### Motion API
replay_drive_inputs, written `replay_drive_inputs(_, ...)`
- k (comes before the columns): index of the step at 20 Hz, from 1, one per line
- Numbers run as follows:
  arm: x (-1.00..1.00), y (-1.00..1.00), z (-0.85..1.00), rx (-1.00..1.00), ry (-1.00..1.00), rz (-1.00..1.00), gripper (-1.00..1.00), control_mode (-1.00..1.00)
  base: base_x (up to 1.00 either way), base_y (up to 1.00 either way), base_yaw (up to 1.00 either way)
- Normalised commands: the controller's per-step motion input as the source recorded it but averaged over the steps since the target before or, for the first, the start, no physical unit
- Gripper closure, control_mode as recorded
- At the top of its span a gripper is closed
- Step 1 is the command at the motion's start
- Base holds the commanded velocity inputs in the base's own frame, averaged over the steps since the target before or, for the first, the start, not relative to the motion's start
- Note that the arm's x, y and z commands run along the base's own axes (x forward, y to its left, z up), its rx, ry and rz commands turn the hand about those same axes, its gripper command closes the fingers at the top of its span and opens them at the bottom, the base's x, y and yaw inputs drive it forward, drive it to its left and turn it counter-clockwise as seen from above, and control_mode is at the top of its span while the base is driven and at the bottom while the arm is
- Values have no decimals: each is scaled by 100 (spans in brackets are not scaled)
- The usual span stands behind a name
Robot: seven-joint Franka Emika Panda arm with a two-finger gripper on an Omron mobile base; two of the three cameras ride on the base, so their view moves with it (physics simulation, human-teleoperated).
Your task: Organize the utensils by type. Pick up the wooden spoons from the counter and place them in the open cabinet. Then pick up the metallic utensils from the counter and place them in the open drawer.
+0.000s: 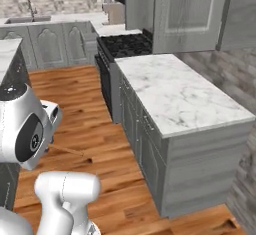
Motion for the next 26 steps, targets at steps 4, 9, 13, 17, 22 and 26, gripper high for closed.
replay_drive_inputs(4, 0, 0, 0, 0, 0, 0, 100, 100, 93, 2, -2)
replay_drive_inputs(9, 0, 0, 0, 0, 0, 0, 100, 100, 91, 19, -20)
replay_drive_inputs(13, 0, 0, 0, 0, 0, 0, 100, 100, 90, 24, -42)
replay_drive_inputs(17, 0, 0, 0, 0, 0, 0, 100, 100, 81, 18, -49)
replay_drive_inputs(22, 0, 0, 0, 0, 0, 0, 100, 100, 58, 4, -67)
replay_drive_inputs(26, 0, 0, 0, 0, 0, 0, 100, 100, 58, 4, -68)
